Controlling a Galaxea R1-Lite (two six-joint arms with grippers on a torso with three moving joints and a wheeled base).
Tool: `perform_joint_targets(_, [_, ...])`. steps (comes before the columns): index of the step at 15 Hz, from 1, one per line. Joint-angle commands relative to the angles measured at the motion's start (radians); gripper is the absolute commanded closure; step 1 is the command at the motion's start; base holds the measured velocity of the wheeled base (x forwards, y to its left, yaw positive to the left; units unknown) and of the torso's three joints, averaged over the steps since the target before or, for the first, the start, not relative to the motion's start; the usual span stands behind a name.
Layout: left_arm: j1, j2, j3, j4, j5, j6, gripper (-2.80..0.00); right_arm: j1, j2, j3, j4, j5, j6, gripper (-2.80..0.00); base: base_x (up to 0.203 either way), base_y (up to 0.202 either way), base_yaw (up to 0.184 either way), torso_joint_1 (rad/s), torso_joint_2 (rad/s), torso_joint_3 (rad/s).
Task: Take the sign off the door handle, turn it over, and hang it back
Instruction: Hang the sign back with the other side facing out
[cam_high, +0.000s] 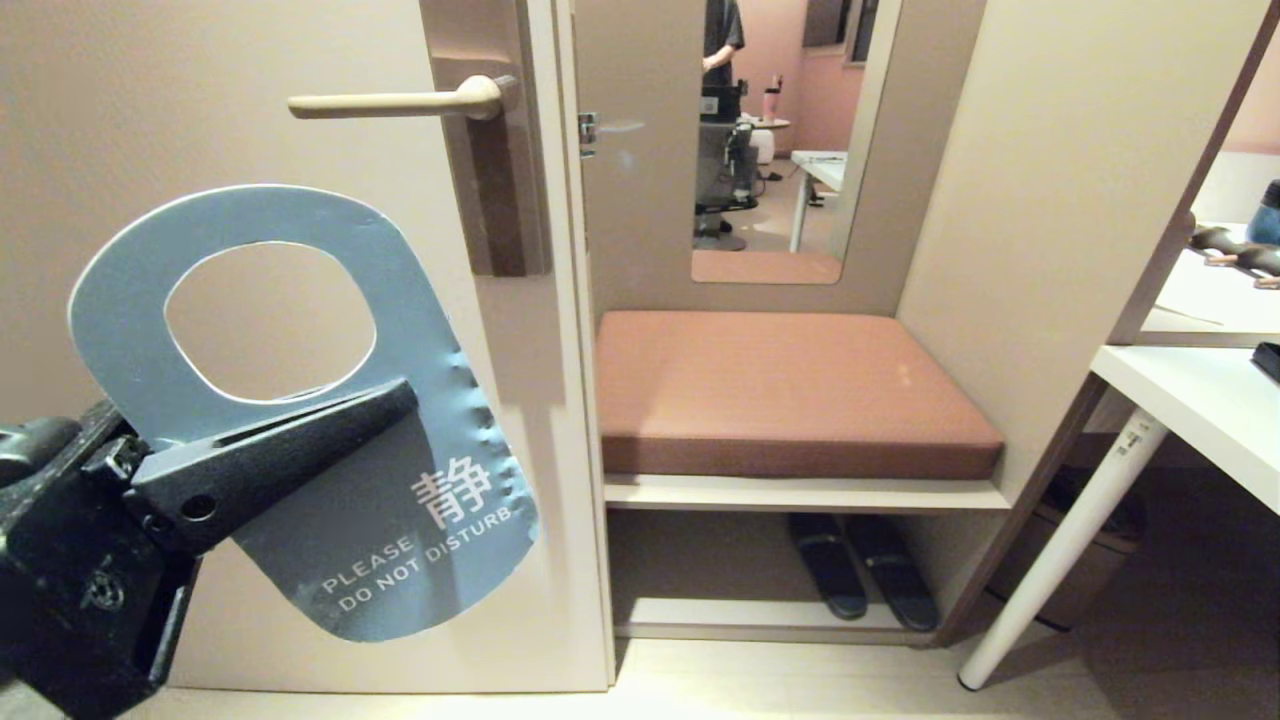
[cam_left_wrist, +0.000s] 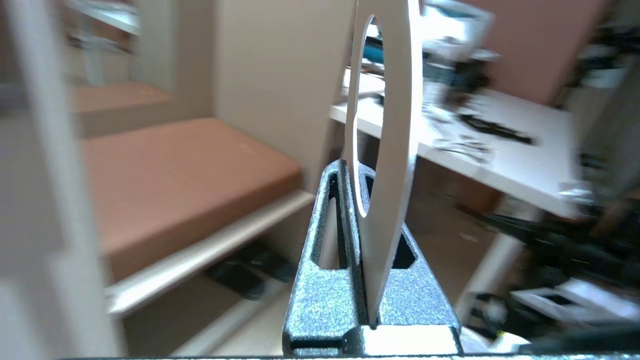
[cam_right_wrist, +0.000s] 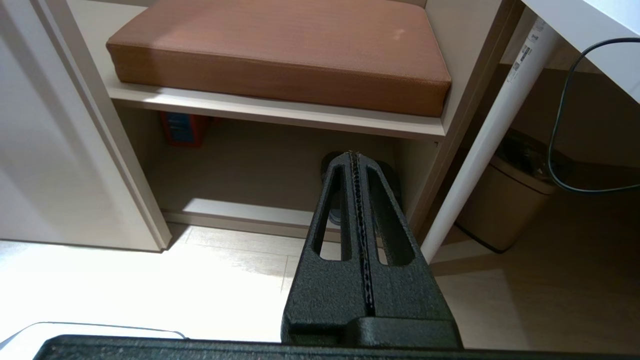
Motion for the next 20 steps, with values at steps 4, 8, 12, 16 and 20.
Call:
perform_joint_targets(4, [0.154,-0.015,-0.013,0.037,0.036,0.059,0.0,0.0,0.0,0.0,0.001,0.0,0.0,0.0,0.0,0.0,0.0,0.0,0.0,0.0])
perform_joint_targets(8, [0.281,-0.017,-0.053,0.138,0.044,0.095,0.0,0.0,0.0,0.0,0.001,0.0,0.0,0.0,0.0,0.0,0.0,0.0,0.0,0.0])
perform_joint_targets(12, [0.377,-0.022,-0.13,0.26,0.057,0.102,0.0,0.0,0.0,0.0,0.001,0.0,0.0,0.0,0.0,0.0,0.0,0.0,0.0,0.0])
perform_joint_targets(16, [0.426,0.007,-0.246,0.405,0.113,0.105,0.0,0.0,0.0,0.0,0.001,0.0,0.0,0.0,0.0,0.0,0.0,0.0,0.0,0.0])
perform_joint_targets(20, [0.454,0.091,-0.297,0.405,0.152,0.209,0.0,0.0,0.0,0.0,0.001,0.0,0.0,0.0,0.0,0.0,0.0,0.0,0.0,0.0])
